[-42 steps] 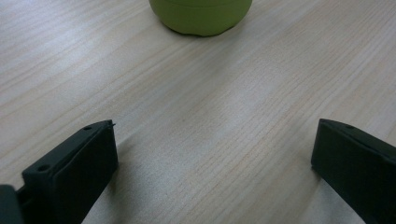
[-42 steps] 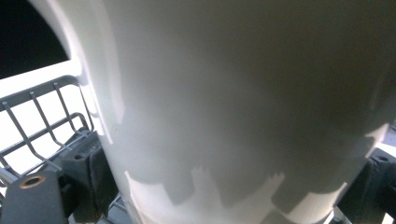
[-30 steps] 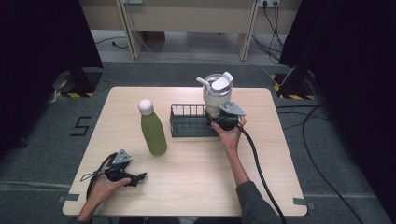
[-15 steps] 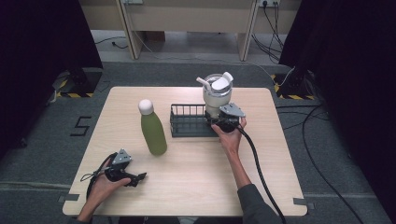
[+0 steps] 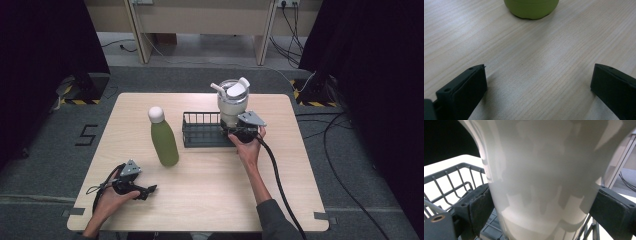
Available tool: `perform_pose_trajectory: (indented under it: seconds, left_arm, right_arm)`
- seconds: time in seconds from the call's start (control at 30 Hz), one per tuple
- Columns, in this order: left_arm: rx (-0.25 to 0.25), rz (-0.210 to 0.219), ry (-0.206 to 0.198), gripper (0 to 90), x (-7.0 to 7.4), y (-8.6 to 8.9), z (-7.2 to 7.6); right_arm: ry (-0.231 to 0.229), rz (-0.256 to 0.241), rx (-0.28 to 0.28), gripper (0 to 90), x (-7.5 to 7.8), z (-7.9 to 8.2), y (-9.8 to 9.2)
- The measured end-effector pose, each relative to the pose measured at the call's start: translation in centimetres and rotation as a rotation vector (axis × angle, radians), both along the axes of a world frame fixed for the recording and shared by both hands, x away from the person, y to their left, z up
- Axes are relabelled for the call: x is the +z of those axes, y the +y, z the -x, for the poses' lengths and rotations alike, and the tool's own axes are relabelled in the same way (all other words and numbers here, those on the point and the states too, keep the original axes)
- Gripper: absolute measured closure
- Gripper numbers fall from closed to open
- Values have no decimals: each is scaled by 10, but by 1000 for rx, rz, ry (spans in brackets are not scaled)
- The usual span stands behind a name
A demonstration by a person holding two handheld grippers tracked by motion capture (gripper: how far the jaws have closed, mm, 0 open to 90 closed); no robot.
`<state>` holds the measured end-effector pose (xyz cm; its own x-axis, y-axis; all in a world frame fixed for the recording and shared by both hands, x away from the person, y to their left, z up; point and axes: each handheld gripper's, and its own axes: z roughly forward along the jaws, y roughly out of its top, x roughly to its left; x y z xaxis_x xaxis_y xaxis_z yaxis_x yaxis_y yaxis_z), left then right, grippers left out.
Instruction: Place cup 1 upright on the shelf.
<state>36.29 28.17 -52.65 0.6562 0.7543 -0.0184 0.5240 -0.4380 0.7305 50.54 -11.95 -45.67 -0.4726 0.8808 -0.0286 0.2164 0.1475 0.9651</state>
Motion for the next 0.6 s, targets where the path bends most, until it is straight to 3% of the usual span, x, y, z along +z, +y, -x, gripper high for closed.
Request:
perform_pose_trajectory:
  seconds: [0.6]
  left_arm:
    - [0, -1, 1, 0, 0, 0, 0]
  right_arm:
    - [8, -7, 13, 109, 4, 3, -4]
